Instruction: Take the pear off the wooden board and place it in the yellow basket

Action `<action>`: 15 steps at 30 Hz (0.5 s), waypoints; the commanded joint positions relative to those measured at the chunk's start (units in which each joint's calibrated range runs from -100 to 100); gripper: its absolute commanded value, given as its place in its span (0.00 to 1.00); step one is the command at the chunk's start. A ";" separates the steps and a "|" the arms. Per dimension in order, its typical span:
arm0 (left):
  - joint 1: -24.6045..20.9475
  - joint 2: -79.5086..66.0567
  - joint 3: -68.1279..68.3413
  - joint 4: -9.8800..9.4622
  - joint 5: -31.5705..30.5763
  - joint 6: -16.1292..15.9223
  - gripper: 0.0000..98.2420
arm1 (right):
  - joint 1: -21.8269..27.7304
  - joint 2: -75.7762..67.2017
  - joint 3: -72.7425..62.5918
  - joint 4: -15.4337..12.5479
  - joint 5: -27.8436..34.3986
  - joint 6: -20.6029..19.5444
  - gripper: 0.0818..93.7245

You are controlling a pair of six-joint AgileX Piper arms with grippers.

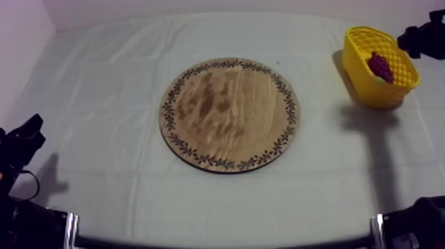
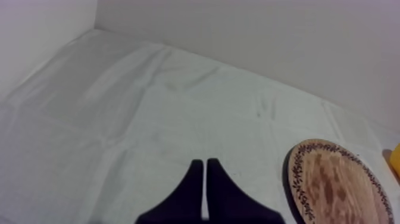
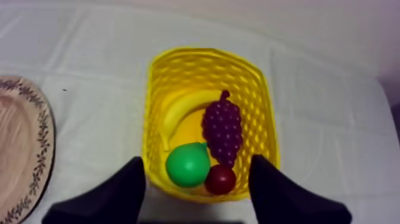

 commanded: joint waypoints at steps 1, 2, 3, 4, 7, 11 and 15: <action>0.01 0.00 0.00 -0.02 -0.01 -0.01 0.00 | -0.38 -15.53 8.86 -3.58 -1.10 4.15 0.49; 0.01 0.00 0.00 -0.02 -0.01 -0.01 0.00 | -0.67 -18.20 10.79 -4.66 -1.17 5.24 0.48; 0.01 0.00 0.00 -0.02 -0.01 -0.01 0.00 | -0.92 -20.76 12.61 -5.56 -1.11 6.12 0.47; 0.01 0.00 0.00 -0.02 -0.01 -0.01 0.00 | -1.09 -23.21 14.35 -6.49 -0.97 7.02 0.46; 0.01 0.00 0.00 -0.02 -0.01 -0.01 0.00 | -1.25 -30.46 19.87 -8.97 -0.82 9.21 0.43; 0.01 0.00 0.00 -0.02 -0.01 -0.01 0.00 | -1.44 -39.37 27.78 -11.54 -1.44 11.01 0.36; 0.01 0.00 0.00 -0.02 -0.01 -0.01 0.00 | -1.93 -46.65 34.97 -13.38 -1.93 12.81 0.30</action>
